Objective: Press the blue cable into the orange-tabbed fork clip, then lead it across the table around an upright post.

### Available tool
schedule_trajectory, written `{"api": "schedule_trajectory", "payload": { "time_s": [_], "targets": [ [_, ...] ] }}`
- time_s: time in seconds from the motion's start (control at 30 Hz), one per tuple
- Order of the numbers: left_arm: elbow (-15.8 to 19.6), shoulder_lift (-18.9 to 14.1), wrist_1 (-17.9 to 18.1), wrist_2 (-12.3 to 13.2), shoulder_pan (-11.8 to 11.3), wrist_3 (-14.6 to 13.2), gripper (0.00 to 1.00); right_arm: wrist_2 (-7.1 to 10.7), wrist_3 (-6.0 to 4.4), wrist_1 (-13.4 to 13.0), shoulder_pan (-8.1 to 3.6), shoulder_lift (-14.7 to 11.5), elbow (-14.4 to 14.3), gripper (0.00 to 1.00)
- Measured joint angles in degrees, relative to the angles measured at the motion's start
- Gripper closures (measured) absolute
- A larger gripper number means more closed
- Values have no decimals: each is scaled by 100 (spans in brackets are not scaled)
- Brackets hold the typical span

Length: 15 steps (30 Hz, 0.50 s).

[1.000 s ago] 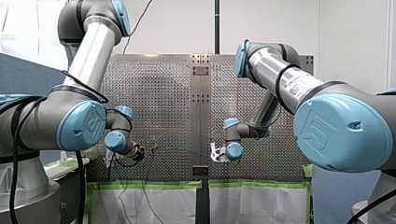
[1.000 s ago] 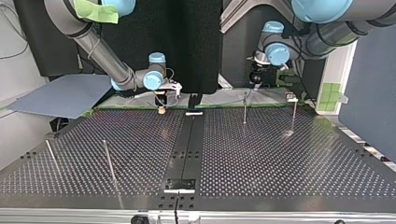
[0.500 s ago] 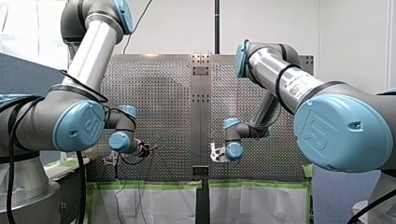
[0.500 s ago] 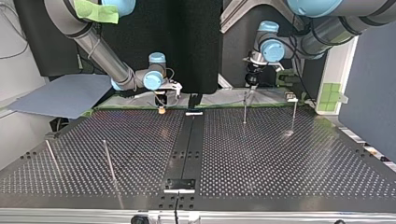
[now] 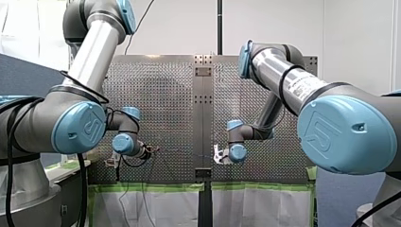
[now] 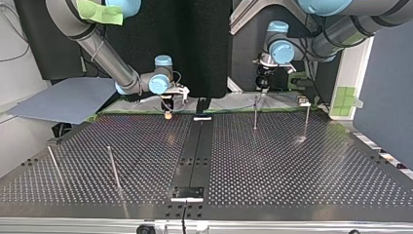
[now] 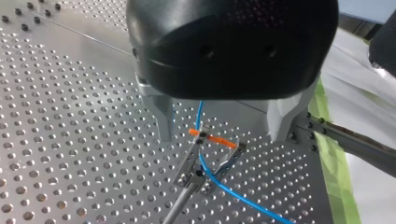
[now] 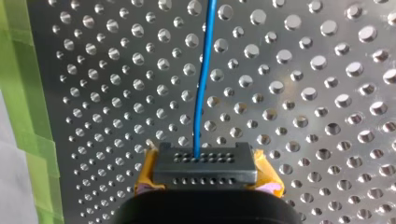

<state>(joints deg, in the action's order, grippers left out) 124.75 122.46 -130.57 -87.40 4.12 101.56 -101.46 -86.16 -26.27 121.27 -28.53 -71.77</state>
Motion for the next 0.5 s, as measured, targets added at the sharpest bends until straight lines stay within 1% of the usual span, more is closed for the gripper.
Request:
{"api": "schedule_trajectory", "payload": {
  "time_s": [0.27,0.4,0.5],
  "targets": [
    [1,0,-11,-8,26,17,0,3,0,5,-1,-2,0,100],
    [-2,0,-18,4,51,-55,0,3,-1,4,-1,-2,0,100],
    [0,0,-3,18,117,-116,0,3,0,5,-1,-1,0,100]
  ]
}}
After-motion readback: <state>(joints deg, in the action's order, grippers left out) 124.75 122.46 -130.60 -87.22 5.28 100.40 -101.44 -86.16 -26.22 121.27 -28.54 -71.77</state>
